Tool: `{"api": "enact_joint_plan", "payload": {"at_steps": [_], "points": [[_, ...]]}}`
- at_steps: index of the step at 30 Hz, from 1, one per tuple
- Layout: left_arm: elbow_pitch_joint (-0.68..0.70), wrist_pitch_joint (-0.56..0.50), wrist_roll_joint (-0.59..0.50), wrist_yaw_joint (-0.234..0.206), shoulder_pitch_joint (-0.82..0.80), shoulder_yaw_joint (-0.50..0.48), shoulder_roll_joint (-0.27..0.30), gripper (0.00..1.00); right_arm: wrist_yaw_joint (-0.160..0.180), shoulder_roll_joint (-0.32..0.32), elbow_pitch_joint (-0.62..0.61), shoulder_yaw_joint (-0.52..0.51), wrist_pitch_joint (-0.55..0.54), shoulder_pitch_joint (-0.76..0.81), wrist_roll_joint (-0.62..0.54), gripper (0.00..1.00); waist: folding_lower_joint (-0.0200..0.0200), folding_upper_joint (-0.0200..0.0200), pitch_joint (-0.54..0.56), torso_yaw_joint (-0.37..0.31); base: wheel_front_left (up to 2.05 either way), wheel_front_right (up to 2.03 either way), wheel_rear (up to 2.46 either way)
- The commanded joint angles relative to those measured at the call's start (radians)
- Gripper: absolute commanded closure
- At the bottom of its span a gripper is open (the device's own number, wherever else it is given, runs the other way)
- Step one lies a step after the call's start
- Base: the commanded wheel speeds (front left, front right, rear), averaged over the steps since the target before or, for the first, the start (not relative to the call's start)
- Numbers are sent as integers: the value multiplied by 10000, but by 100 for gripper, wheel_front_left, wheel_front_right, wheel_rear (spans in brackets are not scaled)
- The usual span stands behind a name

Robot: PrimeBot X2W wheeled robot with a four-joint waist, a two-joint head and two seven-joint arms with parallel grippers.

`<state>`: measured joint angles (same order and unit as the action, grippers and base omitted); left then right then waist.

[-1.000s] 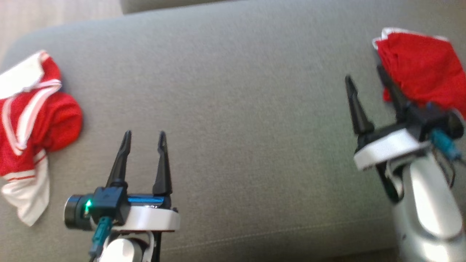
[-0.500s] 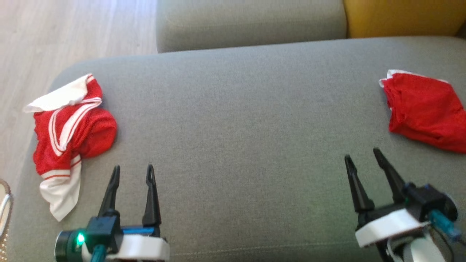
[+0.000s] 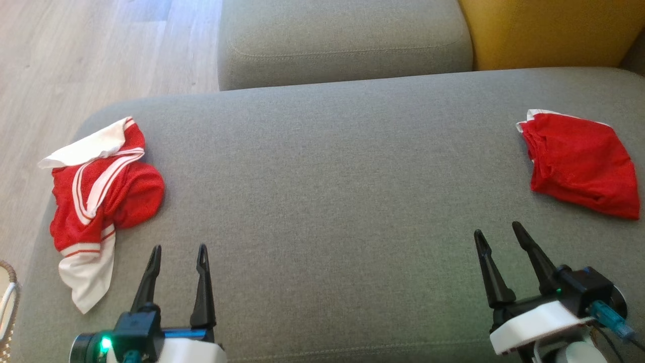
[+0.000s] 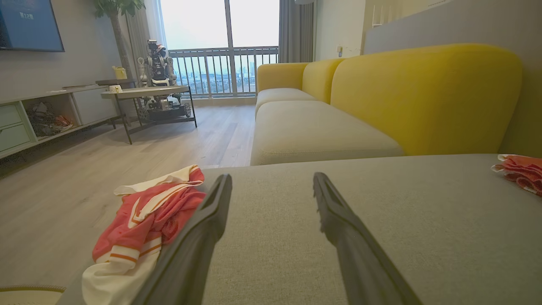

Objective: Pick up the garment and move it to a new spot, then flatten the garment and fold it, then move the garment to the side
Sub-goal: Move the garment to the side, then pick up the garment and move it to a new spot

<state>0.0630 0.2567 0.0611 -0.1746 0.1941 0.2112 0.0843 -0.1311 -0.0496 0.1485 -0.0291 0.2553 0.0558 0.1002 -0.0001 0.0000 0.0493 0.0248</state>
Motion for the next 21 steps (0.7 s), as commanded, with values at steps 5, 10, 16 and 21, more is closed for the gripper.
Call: {"api": "enact_joint_plan", "payload": {"at_steps": [5,10,16,21], "points": [[257,51,-139,104,-248,-455,-69,0,4,-7,-247,264,64,-167,176,0,1,0,34,2,0,0,0],[204,51,-200,190,-265,-467,-106,0,4,-7,-226,281,64,-140,186,0,1,0,51,152,0,0,0],[120,51,-325,260,-230,-400,-131,0,4,-7,-185,281,64,-13,206,0,1,0,90,812,0,0,0],[30,51,-433,274,-139,-345,-117,0,4,-7,-203,288,64,55,274,0,1,0,115,1725,0,0,0]]}}
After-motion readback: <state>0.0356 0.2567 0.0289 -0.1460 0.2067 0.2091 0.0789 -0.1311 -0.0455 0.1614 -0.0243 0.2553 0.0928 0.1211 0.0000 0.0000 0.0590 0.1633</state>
